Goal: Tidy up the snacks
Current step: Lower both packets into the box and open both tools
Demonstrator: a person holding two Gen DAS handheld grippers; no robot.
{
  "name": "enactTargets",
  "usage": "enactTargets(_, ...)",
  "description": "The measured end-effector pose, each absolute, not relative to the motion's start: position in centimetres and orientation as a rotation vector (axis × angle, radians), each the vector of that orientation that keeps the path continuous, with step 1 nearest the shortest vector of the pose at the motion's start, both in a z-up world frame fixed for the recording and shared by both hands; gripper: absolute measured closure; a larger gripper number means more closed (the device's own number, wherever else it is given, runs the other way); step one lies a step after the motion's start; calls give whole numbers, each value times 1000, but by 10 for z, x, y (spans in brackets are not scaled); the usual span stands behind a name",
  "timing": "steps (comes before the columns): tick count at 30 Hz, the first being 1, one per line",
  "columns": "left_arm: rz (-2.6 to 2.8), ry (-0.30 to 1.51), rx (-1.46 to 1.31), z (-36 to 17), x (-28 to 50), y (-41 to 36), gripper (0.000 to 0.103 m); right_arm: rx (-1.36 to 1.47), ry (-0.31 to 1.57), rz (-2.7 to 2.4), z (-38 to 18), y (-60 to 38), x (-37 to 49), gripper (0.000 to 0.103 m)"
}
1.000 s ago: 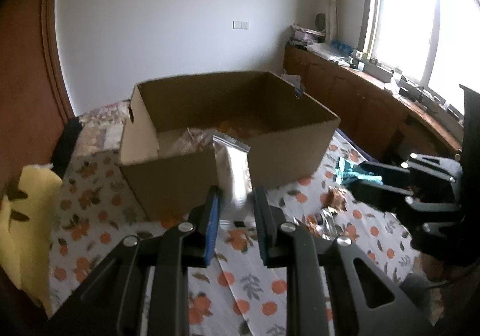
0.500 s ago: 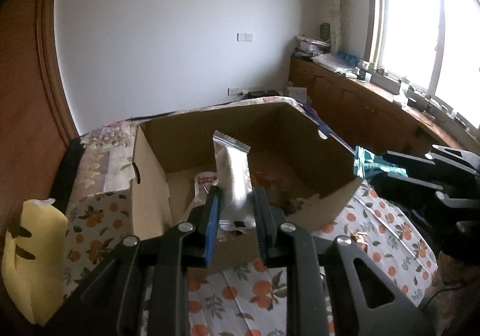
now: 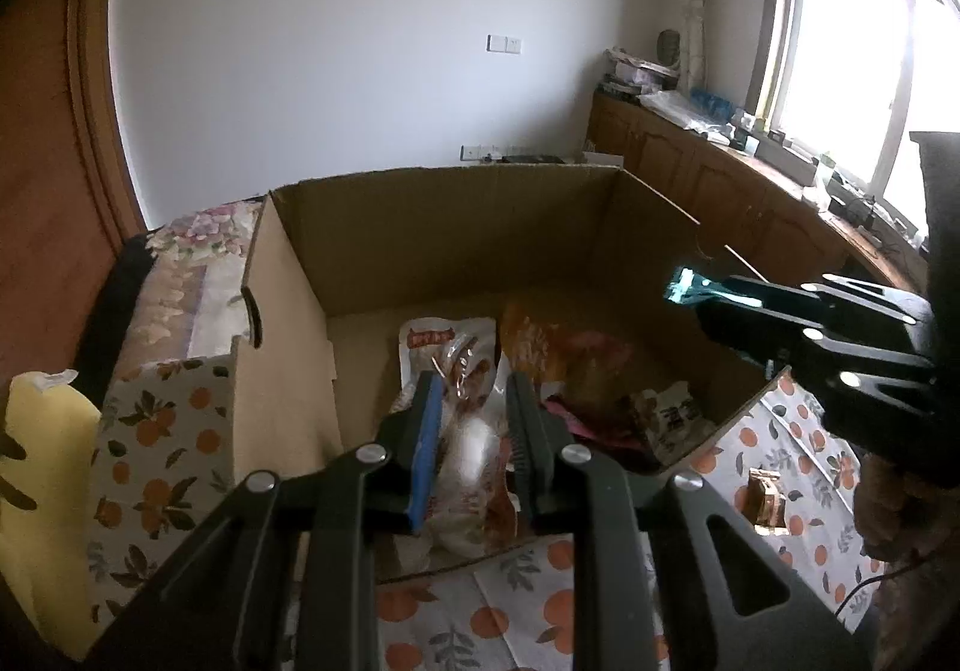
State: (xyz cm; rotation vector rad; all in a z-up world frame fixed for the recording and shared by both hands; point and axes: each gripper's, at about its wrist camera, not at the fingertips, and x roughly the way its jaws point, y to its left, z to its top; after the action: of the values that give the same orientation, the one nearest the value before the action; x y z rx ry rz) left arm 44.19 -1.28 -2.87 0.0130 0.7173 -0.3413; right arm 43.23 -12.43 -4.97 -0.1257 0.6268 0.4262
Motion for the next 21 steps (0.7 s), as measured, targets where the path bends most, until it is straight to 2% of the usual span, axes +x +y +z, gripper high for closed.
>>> enactTargets(8,-336,709,9,-30,438,-9,83,-93,653,417,-61,-126,443,80)
enactTargets(14,-337,674,37,-18,414,-10,81,-90,651,409,-59,-124,437,70)
enactTargets(16,-345,662,45,-11,401,-10,80,-95,643,404,-55,-124,431,62)
enactTargets(21,-340,624,66,7,363,-12,78,-72,636,398,-42,-132,404,61)
